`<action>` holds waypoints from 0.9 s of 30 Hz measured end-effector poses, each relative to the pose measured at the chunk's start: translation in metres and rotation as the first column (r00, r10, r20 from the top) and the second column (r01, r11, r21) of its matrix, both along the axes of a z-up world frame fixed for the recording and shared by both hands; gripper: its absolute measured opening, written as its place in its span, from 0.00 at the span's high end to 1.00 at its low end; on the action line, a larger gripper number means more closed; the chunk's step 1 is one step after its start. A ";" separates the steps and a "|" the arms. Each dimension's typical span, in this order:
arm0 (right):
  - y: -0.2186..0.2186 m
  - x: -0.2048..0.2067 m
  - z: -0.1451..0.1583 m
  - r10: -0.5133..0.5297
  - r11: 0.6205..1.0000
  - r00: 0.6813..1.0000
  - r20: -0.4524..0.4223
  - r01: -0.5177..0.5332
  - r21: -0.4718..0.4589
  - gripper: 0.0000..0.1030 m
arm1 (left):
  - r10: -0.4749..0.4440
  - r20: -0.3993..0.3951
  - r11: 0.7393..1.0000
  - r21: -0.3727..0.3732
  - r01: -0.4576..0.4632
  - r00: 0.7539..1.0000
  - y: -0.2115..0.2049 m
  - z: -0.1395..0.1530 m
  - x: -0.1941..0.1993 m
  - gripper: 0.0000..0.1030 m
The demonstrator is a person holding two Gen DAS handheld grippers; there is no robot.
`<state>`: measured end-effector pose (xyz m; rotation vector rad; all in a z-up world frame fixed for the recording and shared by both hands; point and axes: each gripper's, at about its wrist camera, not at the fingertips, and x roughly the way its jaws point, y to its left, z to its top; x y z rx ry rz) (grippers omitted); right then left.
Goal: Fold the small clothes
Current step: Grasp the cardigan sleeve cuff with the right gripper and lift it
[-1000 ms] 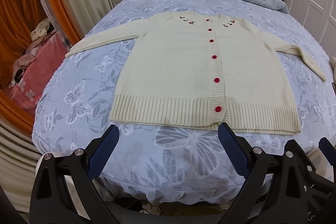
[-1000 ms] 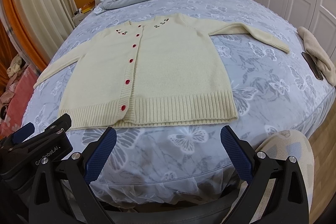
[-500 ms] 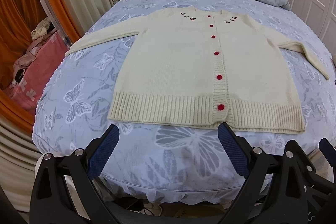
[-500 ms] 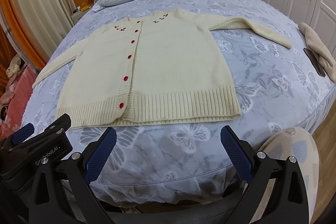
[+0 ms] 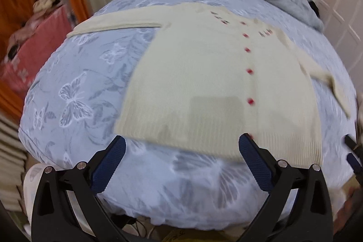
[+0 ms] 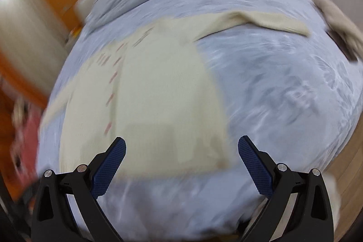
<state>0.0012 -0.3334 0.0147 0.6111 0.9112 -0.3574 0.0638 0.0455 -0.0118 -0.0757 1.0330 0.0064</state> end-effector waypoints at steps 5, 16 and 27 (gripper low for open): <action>-0.138 0.038 -0.015 -0.199 0.975 0.980 -0.020 0.200 0.095 0.05 | 0.070 -0.028 0.997 0.011 -0.070 0.997 0.022 -0.011 0.034 0.05; -0.321 0.085 -0.108 -0.559 0.780 0.823 -0.104 0.564 0.273 0.05 | 0.153 -0.087 0.988 0.013 -0.152 0.984 0.028 -0.043 0.093 0.05; -0.328 0.120 -0.015 -0.515 0.849 0.818 0.255 0.445 0.285 0.92 | 0.142 -0.094 0.990 -0.005 -0.143 0.985 0.032 -0.056 0.116 0.05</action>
